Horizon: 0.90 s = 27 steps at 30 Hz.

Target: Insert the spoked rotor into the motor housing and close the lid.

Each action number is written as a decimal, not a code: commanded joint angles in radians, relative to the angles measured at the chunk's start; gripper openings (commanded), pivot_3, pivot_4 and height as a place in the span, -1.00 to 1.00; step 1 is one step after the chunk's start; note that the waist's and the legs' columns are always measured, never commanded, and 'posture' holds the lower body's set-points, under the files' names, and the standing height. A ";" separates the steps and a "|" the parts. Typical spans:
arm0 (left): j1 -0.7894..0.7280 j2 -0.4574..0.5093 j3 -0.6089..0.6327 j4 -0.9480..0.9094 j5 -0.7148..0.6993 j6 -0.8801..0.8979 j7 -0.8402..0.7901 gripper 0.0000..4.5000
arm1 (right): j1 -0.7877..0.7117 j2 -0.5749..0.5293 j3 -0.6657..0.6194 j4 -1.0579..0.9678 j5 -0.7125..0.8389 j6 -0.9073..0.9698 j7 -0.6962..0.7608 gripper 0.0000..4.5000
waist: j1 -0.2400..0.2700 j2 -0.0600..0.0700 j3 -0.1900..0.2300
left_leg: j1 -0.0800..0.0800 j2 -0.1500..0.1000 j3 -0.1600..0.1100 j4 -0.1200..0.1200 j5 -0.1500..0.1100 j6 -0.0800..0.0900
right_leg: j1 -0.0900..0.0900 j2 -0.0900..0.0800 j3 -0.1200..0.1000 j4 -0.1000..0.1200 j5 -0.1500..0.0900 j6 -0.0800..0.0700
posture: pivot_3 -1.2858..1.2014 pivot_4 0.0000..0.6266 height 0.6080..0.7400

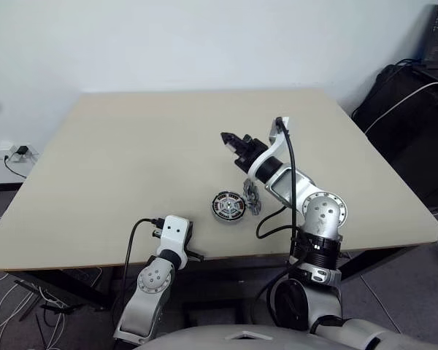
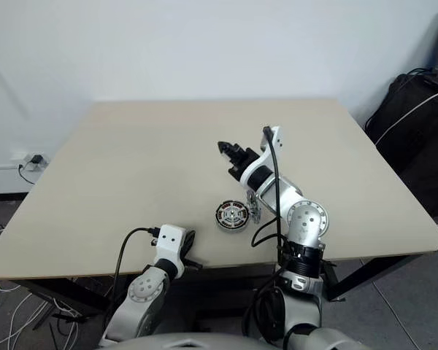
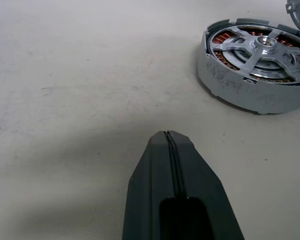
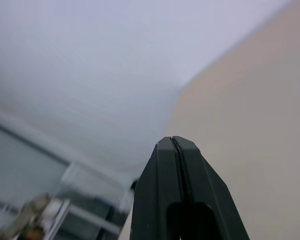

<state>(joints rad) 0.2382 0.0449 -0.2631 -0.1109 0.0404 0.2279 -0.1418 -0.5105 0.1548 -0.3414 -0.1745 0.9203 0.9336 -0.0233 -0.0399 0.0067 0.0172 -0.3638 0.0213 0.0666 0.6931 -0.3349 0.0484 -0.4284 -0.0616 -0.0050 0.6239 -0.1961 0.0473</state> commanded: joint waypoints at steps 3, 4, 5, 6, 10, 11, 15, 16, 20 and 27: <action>-0.014 0.000 -0.010 -0.020 0.005 -0.011 -0.008 -1.00 | 0.081 -0.089 0.167 -0.126 -0.320 -0.252 -0.045 -0.99 | 0.003 0.000 0.000 | 0.000 0.000 0.000 0.000 0.000 0.000 | 0.000 0.000 0.000 0.000 0.000 0.000 | 0.03 -1.00 1.00; -0.015 0.000 -0.010 -0.019 0.005 -0.010 -0.008 -1.00 | 0.111 -0.141 0.222 -0.132 -0.404 -0.273 -0.049 -0.99 | 0.003 0.000 0.000 | 0.000 -0.001 0.000 0.000 0.000 0.000 | 0.000 0.000 0.000 0.000 -0.001 0.000 | 0.03 -1.00 1.00; -0.017 0.000 -0.010 -0.017 0.005 -0.009 -0.010 -1.00 | 0.145 -0.193 0.276 -0.128 -0.490 -0.296 -0.055 -0.99 | 0.003 0.000 0.000 | 0.000 -0.001 0.001 0.000 0.000 0.000 | 0.000 -0.001 0.001 -0.001 -0.001 -0.001 | 0.03 -1.00 1.00; -0.020 0.001 -0.012 -0.014 0.005 -0.009 -0.012 -1.00 | 0.175 -0.244 0.326 -0.120 -0.561 -0.311 -0.056 -0.99 | 0.003 -0.001 0.000 | 0.000 -0.001 0.001 0.000 0.000 0.001 | 0.000 -0.001 0.001 -0.001 -0.001 -0.001 | 0.03 -1.00 1.00; -0.025 -0.002 -0.018 -0.008 0.006 -0.008 -0.017 -1.00 | 0.267 -0.412 0.489 -0.096 -0.821 -0.356 -0.073 -0.99 | 0.001 -0.001 0.000 | 0.002 -0.002 0.005 0.000 -0.001 0.001 | 0.000 -0.002 0.004 -0.001 -0.002 -0.002 | 0.03 -1.00 1.00; -0.025 -0.001 -0.019 -0.008 0.006 -0.008 -0.019 -1.00 | 0.288 -0.419 0.490 -0.099 -0.841 -0.337 -0.084 -0.99 | 0.001 -0.001 0.000 | 0.002 -0.001 0.006 0.000 0.000 0.001 | 0.000 -0.001 0.005 -0.001 -0.002 -0.002 | 0.03 -1.00 1.00; -0.026 0.001 -0.021 -0.008 0.005 -0.007 -0.020 -1.00 | 0.338 -0.440 0.496 -0.111 -0.906 -0.250 -0.080 -0.99 | 0.002 -0.002 0.000 | 0.004 -0.001 0.006 0.000 0.000 0.000 | 0.000 0.000 0.005 0.000 -0.002 -0.002 | 0.03 -1.00 1.00; -0.025 0.002 -0.022 -0.008 0.005 -0.006 -0.020 -1.00 | 0.349 -0.449 0.503 -0.115 -0.918 -0.213 -0.069 -0.99 | 0.003 -0.002 0.000 | 0.004 -0.001 0.006 0.000 0.000 0.000 | 0.000 0.000 0.005 0.000 -0.002 -0.001 | 0.03 -1.00 1.00; -0.025 0.005 -0.021 -0.010 0.004 -0.004 -0.021 -1.00 | 0.374 -0.478 0.543 -0.148 -0.931 -0.084 0.001 -0.99 | 0.006 -0.003 0.000 | 0.004 0.000 0.006 0.001 0.000 0.001 | 0.001 0.000 0.005 0.000 -0.002 0.000 | 0.03 -1.00 1.00; -0.024 0.011 -0.016 -0.014 0.003 -0.002 -0.021 -1.00 | 0.370 -0.387 0.472 -0.225 -0.839 0.105 0.069 -0.99 | 0.007 -0.003 0.000 | 0.003 0.000 0.005 0.001 0.000 0.001 | 0.001 0.000 0.005 0.000 -0.001 -0.001 | 0.03 -1.00 1.00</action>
<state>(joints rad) 0.2228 0.0535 -0.2803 -0.1103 0.0401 0.2322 -0.1604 -0.1145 -0.2392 0.1593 -0.3318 0.0580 1.0253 0.0220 -0.0327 0.0034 0.0176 -0.3604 0.0212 0.0717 0.6946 -0.3350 0.0493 -0.4275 -0.0616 0.0003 0.6243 -0.1974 0.0461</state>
